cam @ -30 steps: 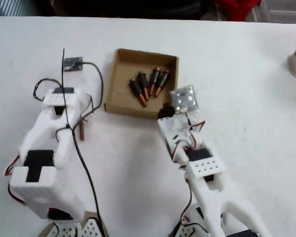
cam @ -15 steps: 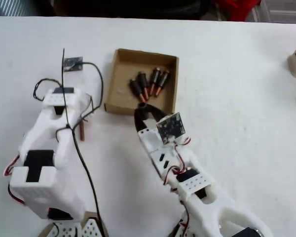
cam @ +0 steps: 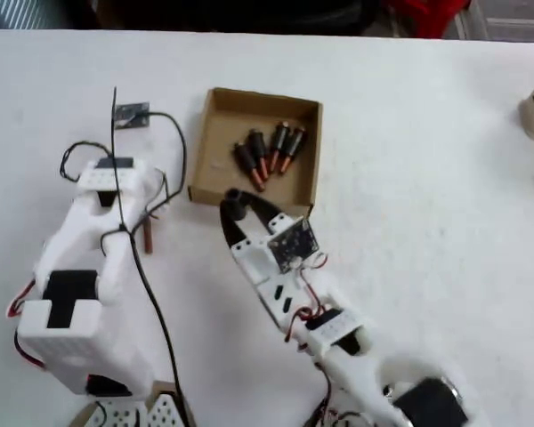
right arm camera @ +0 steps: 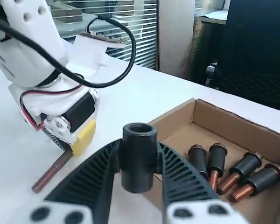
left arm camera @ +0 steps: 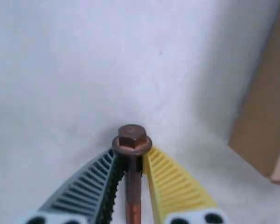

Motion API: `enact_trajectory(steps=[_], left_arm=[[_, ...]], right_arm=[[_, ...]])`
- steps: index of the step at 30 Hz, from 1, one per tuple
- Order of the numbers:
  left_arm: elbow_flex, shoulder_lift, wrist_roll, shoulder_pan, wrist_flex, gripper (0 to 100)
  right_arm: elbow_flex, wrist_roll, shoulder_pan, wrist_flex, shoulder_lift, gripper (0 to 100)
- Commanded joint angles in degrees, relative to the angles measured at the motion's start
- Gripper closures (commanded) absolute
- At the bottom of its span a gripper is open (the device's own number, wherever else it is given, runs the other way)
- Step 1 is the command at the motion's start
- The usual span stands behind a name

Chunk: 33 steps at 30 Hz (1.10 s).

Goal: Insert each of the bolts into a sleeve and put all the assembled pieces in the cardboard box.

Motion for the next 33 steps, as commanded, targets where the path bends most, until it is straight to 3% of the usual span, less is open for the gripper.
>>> enact_trajectory(steps=[1,5,10,33], left_arm=[[-0.7,-0.31,0.26,-0.22,-1.32,98],[-0.7,-0.31,0.26,-0.31,-1.32,98],[-0.7,-0.31,0.26,-0.22,-1.32,98],[2.9,-2.15,0.18,2.07,-4.92,98]], right_arm=[[-3.43,-0.62,-0.31,-17.27,12.97,98.2],[-5.27,-0.62,-0.48,-35.74,30.2,98.2],[-5.71,-0.35,-1.8,-48.22,44.44,98.2],[3.87,-0.7,-5.49,-49.36,42.77,98.2]])
